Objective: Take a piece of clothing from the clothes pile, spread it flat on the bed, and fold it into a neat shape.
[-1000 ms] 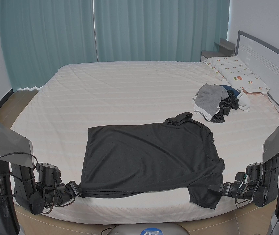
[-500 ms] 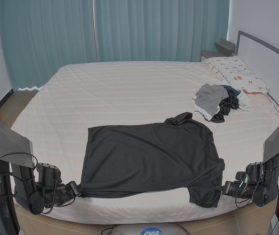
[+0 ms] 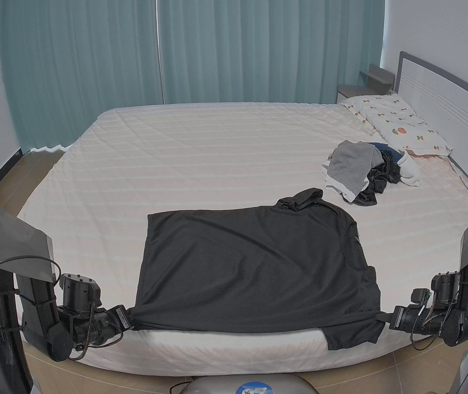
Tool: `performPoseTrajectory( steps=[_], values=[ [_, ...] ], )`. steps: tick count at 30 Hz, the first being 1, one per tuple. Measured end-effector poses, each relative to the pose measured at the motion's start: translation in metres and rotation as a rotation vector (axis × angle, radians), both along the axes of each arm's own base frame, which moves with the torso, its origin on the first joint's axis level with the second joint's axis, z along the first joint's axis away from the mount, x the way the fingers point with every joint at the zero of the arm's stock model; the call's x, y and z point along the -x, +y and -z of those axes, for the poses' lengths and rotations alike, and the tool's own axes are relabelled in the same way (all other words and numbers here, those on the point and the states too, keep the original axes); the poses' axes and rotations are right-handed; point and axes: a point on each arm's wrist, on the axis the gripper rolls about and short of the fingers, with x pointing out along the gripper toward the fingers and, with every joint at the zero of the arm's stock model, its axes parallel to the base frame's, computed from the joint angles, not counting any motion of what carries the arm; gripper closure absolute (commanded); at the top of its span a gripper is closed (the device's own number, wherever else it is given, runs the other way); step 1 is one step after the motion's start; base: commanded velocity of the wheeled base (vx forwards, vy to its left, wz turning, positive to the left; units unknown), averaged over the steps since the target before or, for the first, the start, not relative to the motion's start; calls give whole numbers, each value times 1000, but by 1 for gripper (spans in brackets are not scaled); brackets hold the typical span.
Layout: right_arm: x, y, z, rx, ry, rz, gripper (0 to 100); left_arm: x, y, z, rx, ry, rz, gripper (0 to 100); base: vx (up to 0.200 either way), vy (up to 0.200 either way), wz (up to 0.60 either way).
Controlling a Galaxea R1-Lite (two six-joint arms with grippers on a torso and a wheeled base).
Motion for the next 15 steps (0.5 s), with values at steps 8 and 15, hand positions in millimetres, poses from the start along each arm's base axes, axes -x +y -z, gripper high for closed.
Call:
performPoseTrajectory(
  steps=[8, 15],
  values=[
    [4, -5, -4, 17, 8, 9, 100, 10, 1, -1, -102, 4, 35, 100, 0, 0, 0],
    [16, -5, -5, 52, 102, -40, 100, 15, 1, -1, -126, 17, 60, 100, 0, 0, 0]
  ],
)
